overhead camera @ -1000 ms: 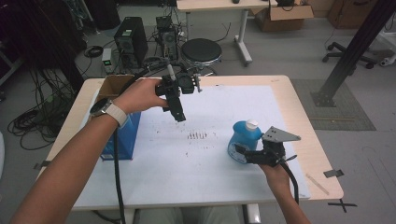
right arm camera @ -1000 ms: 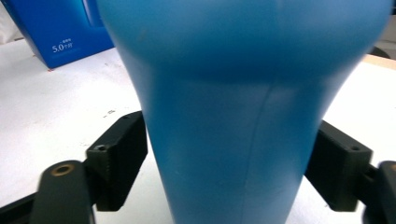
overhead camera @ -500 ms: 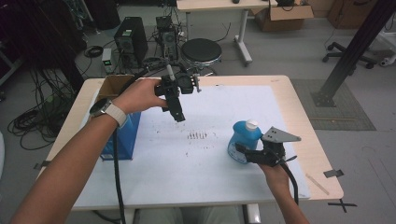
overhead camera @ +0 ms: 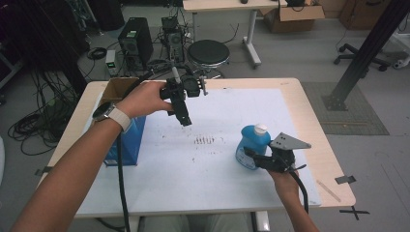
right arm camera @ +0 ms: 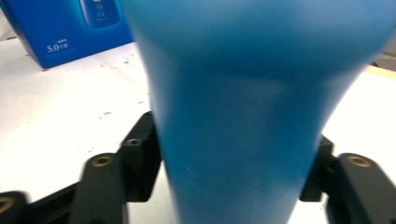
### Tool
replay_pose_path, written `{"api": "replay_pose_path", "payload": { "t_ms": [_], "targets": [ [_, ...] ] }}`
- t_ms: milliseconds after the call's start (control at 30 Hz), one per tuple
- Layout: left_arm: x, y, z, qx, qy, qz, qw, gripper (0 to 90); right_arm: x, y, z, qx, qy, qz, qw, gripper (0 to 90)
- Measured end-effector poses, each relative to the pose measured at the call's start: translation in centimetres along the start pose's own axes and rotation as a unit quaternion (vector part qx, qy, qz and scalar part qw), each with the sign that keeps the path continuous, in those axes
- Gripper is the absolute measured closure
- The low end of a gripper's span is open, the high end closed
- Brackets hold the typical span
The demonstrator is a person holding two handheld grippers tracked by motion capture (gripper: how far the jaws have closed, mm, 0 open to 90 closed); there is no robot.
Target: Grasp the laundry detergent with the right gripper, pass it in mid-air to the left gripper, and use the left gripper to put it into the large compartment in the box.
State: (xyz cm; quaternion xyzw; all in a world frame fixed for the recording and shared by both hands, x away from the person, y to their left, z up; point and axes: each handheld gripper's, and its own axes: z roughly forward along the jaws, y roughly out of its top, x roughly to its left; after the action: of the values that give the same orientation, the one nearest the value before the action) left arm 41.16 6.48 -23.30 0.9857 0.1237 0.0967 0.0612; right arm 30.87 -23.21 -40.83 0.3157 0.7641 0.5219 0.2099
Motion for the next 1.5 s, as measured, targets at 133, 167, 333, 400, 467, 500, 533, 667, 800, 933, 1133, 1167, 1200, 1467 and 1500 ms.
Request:
{"api": "replay_pose_path", "payload": {
  "t_ms": [133,167,333,400,467,500,533,667,800,933,1133,1167,1200,1467,1500],
  "targets": [
    [0.0,-0.1,0.0,0.0,0.001,0.0,1.0,5.9,0.1,0.0,0.0,0.0,-0.001,-0.003,1.0,40.9],
    [0.0,-0.1,0.0,0.0,0.001,-0.001,1.0,5.9,0.1,0.1,0.0,0.001,-0.001,-0.004,1.0,41.8],
    [0.0,-0.2,0.0,0.0,0.001,-0.003,1.0,5.9,0.5,0.2,-0.1,0.003,-0.006,-0.014,0.9999,44.2],
    [0.0,-0.2,0.0,0.001,0.001,-0.002,1.0,5.9,0.5,0.2,-0.1,0.004,-0.005,-0.014,0.9999,44.3],
    [0.0,-0.2,0.0,-0.001,0.0,-0.002,1.0,5.9,0.4,0.2,-0.1,0.005,-0.004,-0.013,0.9999,44.4],
    [0.0,-0.2,0.0,-0.001,0.0,-0.002,1.0,5.9,0.4,0.3,-0.1,0.005,-0.003,-0.013,0.9999,44.5],
    [0.0,-0.2,0.0,-0.001,0.0,-0.002,1.0,5.9,0.4,0.3,-0.1,0.007,-0.002,-0.014,0.9999,44.5],
    [-0.1,-0.2,-0.1,-0.002,0.0,-0.003,1.0,5.9,0.2,0.9,-0.4,0.008,0.005,-0.018,0.9998,44.5],
    [-0.2,-0.3,-0.3,-0.005,0.0,-0.003,1.0,6.0,-0.2,1.5,-0.7,0.007,0.014,-0.018,0.9997,44.4],
    [-0.4,-0.4,-0.7,-0.009,0.001,-0.004,1.0,6.0,-0.5,2.3,-1.2,0.009,0.034,-0.021,0.9992,44.3],
    [-1.2,-0.3,-1.6,-0.013,0.003,0.004,0.9999,6.0,-0.5,3.5,-2.0,0.014,0.062,-0.034,0.9974,44.3],
    [-1.3,-0.3,-1.7,-0.014,0.002,0.004,0.9999,6.0,-0.5,3.7,-2.1,0.014,0.066,-0.035,0.9971,44.3],
    [-1.4,-0.2,-1.9,-0.016,0.002,0.006,0.9999,6.0,-0.5,3.9,-2.2,0.015,0.072,-0.037,0.9966,44.3],
    [-2.8,-0.1,-3.4,-0.033,-0.004,0.02,0.9993,6.0,-0.5,5.4,-2.7,0.026,0.128,-0.056,0.9899,44.2],
    [-2.9,-0.1,-3.6,-0.034,-0.004,0.021,0.9992,6.0,-0.5,5.6,-2.7,0.028,0.137,-0.057,0.9885,44.2]
  ]
}}
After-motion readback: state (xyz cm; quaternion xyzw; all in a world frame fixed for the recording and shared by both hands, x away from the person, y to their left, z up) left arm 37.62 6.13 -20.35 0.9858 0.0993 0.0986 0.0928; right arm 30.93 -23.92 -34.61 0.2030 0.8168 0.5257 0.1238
